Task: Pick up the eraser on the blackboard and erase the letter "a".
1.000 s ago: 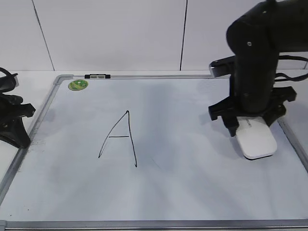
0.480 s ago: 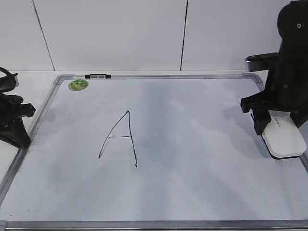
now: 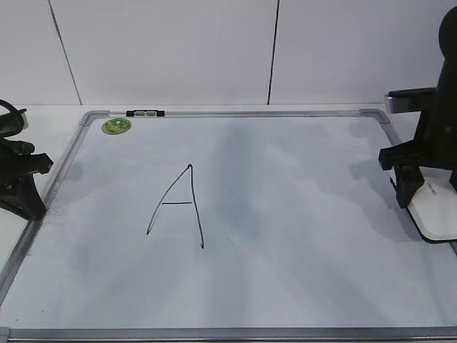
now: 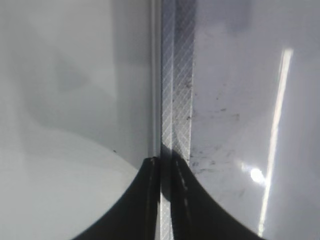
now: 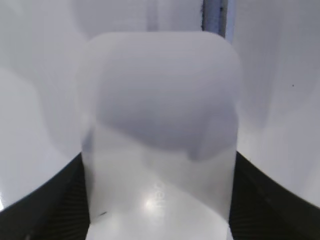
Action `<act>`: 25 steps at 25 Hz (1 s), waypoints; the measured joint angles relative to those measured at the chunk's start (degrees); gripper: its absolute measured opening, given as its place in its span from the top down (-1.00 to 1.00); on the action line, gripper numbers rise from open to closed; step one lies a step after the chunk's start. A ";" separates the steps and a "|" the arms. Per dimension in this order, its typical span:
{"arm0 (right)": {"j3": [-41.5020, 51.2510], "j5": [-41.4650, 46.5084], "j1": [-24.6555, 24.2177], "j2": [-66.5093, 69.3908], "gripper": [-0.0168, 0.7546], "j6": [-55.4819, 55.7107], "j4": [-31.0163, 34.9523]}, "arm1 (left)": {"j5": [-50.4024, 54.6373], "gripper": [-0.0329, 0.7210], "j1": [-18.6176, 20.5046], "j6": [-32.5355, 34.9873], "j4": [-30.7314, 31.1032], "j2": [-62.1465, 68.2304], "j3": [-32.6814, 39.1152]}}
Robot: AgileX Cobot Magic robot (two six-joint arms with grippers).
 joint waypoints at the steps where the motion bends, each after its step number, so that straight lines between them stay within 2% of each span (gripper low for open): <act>1: -0.43 0.37 0.00 0.66 -0.42 -0.25 0.25 | 0.00 0.84 0.00 0.00 0.00 0.00 0.00; 6: -2.61 2.22 -0.37 3.43 -0.42 -2.01 2.12 | 0.00 0.84 0.00 0.00 -0.12 0.00 0.00; 15: -3.19 2.70 -4.80 4.95 -0.42 -3.74 5.83 | 0.00 0.84 0.00 0.00 -0.12 0.00 0.00; 25: -3.28 1.72 -4.95 6.11 -0.42 -4.91 6.97 | 0.00 0.84 0.00 0.00 -0.24 0.00 0.00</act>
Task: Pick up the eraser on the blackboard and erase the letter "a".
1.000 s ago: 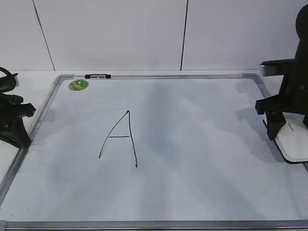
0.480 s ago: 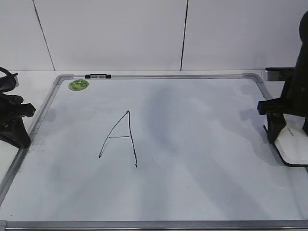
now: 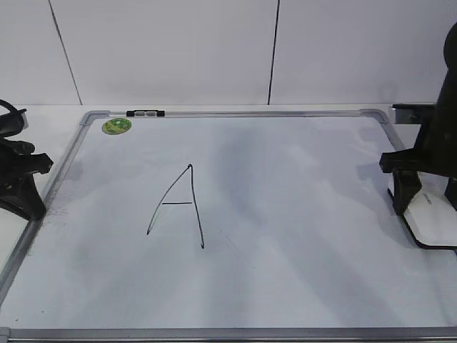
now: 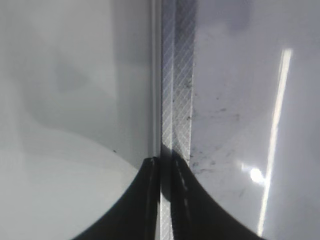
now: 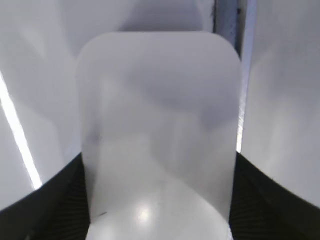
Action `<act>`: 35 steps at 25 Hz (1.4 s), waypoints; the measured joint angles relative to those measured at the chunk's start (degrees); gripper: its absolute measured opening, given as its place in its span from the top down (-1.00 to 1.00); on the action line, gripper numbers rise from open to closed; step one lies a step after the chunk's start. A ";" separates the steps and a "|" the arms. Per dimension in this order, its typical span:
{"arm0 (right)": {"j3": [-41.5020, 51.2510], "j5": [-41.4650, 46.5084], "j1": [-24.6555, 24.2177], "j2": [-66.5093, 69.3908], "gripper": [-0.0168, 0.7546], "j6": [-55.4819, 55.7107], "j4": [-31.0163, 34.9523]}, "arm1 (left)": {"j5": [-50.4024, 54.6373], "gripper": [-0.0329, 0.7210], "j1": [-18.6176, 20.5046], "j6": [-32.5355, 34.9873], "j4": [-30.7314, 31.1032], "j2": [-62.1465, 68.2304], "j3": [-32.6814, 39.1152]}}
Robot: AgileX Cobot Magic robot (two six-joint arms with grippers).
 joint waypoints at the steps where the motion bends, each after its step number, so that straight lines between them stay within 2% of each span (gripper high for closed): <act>1: 0.00 -0.25 0.00 0.11 -0.42 -0.05 0.00 | 0.00 0.84 0.00 0.00 0.00 0.00 0.00; 35: -0.14 -2.93 -0.23 1.41 -0.42 -0.76 0.34 | 0.00 0.84 0.00 0.00 0.00 0.00 0.00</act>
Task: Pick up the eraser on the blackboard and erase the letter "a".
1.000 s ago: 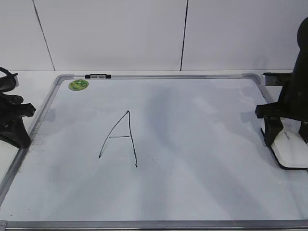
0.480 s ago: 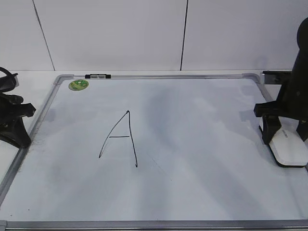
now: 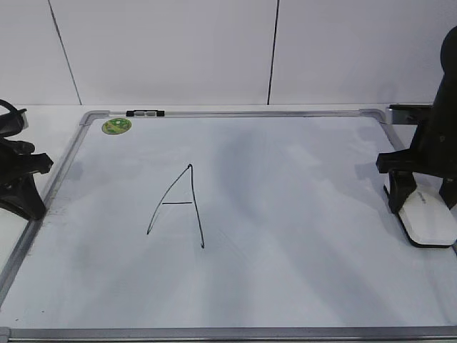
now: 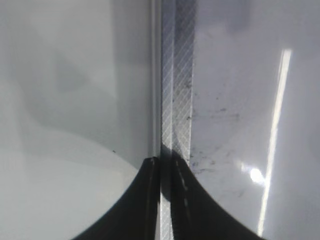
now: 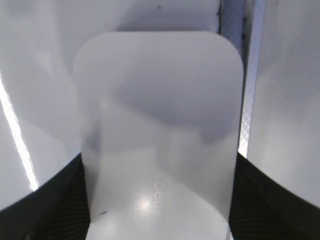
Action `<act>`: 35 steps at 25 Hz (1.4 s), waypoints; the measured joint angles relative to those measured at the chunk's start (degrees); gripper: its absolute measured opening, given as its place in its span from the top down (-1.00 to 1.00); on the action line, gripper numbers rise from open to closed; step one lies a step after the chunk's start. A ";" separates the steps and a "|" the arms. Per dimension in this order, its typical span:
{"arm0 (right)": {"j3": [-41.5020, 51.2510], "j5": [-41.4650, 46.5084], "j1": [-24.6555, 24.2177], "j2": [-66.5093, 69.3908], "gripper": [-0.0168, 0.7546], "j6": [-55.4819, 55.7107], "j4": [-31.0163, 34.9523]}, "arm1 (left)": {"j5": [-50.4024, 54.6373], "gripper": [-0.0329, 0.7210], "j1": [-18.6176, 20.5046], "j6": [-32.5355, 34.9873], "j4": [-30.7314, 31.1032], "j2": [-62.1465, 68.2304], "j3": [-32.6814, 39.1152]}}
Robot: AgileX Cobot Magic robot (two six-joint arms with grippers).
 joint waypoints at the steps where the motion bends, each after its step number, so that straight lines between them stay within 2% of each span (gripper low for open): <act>1: 0.00 0.00 0.00 0.00 -0.42 0.00 0.00 | 0.00 0.84 0.00 0.00 0.00 0.00 0.00; 9: 0.00 -0.32 0.00 0.00 -0.45 -0.56 0.00 | 0.00 0.84 0.00 0.00 0.00 0.00 0.00; 15: 0.00 -0.43 0.00 0.23 -0.74 -0.66 -0.11 | 0.00 0.84 0.00 0.00 -0.21 0.00 0.00; 23: -0.50 0.53 0.00 0.23 -0.76 -0.74 -1.77 | 0.00 0.81 0.00 0.11 -0.60 0.02 0.00; 25: -1.29 1.05 0.00 0.23 -0.76 -0.74 -2.04 | 0.00 0.72 0.00 0.22 -0.75 0.12 0.00; 31: -2.83 2.65 0.00 0.23 -0.76 -0.74 -2.12 | 1.99 0.25 0.00 0.22 -1.36 0.36 -1.46; 35: -4.48 4.34 0.00 0.23 -0.76 -0.54 -2.12 | 2.99 0.16 -0.11 0.22 -1.36 -0.02 -3.11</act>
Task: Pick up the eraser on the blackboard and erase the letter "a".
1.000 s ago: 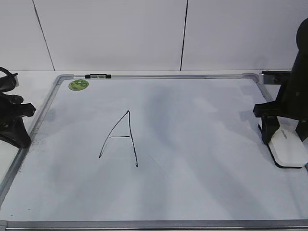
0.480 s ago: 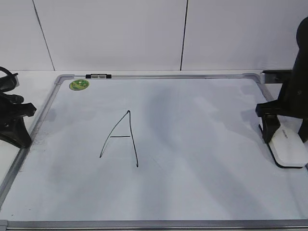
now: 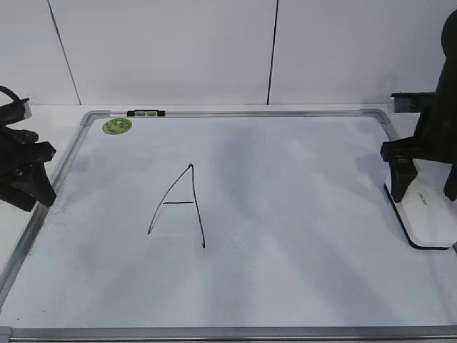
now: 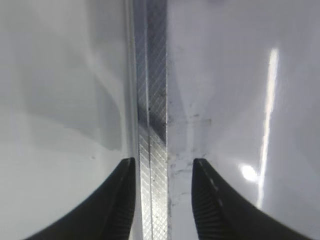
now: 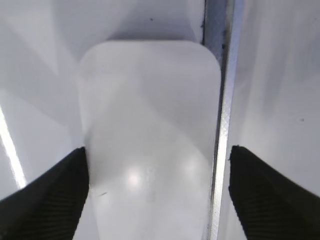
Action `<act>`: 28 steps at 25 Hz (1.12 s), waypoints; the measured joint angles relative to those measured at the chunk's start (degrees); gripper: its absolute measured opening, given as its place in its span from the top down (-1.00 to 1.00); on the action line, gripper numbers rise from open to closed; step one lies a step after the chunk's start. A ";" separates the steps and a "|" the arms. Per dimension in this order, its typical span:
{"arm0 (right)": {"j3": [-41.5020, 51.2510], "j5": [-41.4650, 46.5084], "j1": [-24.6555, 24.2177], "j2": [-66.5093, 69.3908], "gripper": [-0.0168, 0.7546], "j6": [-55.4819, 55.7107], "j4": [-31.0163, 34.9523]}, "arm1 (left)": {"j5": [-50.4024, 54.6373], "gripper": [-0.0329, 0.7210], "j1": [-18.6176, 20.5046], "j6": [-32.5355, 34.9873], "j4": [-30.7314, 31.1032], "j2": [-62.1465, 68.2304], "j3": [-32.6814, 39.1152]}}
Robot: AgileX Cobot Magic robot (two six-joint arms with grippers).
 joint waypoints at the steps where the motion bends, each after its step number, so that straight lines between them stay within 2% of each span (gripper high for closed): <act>1: -0.63 0.21 0.00 0.00 -0.76 -0.02 0.00 | 0.08 0.15 0.00 0.00 0.27 -0.50 -0.27; 14: -2.35 0.70 0.00 -5.91 -0.76 0.75 0.00 | 2.67 0.15 0.00 -1.26 3.00 -12.61 -0.64; 28: -0.51 1.34 0.00 -24.29 -0.72 2.09 0.00 | 6.44 0.14 0.00 -4.88 3.00 -26.19 -0.64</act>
